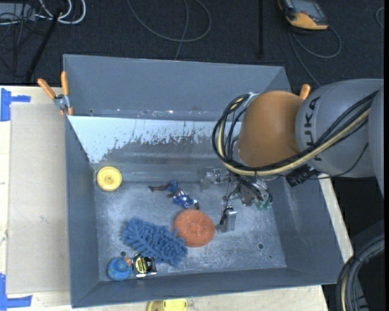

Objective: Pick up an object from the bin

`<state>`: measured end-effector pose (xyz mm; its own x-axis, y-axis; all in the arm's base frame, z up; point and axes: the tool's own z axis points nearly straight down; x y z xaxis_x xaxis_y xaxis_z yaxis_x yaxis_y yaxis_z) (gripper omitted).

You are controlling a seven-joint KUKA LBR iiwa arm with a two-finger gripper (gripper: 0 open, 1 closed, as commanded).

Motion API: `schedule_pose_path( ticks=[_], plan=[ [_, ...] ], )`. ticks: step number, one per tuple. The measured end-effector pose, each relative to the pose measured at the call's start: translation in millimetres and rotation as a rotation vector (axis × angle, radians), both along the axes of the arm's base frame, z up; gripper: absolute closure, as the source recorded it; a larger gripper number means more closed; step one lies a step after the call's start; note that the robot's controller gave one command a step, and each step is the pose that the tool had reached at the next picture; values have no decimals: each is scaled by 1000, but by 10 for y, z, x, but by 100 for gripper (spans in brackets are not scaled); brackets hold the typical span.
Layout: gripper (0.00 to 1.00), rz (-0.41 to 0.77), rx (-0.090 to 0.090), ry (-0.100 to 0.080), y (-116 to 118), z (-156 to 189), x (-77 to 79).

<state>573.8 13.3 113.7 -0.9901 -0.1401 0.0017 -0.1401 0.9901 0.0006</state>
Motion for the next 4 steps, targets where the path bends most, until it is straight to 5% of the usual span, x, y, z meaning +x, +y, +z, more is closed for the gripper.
schedule_pose_path(
  ticks=[1, 2, 3, 4],
  plan=[
    [0, 12, -1, -3, 301, -325, -296],
    [100, 50, 0, -4, 573, -436, -93],
    [0, 50, 0, -4, 573, -436, -93],
    [0, 50, 0, -2, 573, -439, -97]
  ],
)
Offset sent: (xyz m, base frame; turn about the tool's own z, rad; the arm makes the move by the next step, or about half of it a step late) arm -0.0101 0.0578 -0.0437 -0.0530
